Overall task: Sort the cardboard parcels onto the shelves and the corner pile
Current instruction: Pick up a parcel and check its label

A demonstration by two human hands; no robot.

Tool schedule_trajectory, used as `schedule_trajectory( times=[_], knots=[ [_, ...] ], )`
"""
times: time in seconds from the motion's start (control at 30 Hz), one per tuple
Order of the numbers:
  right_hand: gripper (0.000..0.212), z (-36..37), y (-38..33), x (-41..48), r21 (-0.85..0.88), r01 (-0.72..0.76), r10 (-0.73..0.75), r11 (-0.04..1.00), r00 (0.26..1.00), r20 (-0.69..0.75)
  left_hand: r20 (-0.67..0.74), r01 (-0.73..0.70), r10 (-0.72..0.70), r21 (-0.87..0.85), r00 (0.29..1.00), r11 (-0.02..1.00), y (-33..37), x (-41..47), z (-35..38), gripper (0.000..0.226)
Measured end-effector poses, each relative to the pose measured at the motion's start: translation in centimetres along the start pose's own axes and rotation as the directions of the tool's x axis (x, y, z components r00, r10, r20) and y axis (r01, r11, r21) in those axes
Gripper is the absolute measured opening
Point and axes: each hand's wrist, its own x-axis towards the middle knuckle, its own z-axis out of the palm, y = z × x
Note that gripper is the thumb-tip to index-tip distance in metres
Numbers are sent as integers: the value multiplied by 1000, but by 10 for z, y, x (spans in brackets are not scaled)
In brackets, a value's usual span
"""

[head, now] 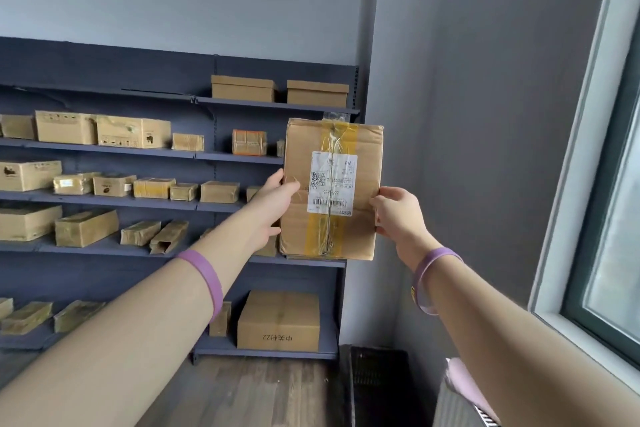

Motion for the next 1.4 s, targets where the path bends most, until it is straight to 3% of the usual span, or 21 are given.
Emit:
schedule_trajectory(
  times=[0.17,0.3,0.87,1.1,1.2,1.4],
  knots=[
    [29,47,15,89,-9,-24,23,1000,999,-39,45,-13,14,-9,999,1000,-2,107,-7,57],
    [47,74,28,148,-32,-43,41,999,998,-45,55,1,0,-15,998,1000,-9,176,-9,56],
    [13,137,111,398,18,-29,30,999,999,-26,37,-47,47,-7,998,999,-46,431,47,54],
    [30,154,144,532,71,-37,37,997,999,-8,8,-61,61,27,998,998,-44,557,83,54],
    [15,162,157,571,76,-46,45,996,999,10,0,-51,51,37,999,998,-47,603,92,57],
    [14,181,178,637,64,-33,34,997,999,-4,8,-37,37,23,999,999,-59,674,104,56]
  ],
)
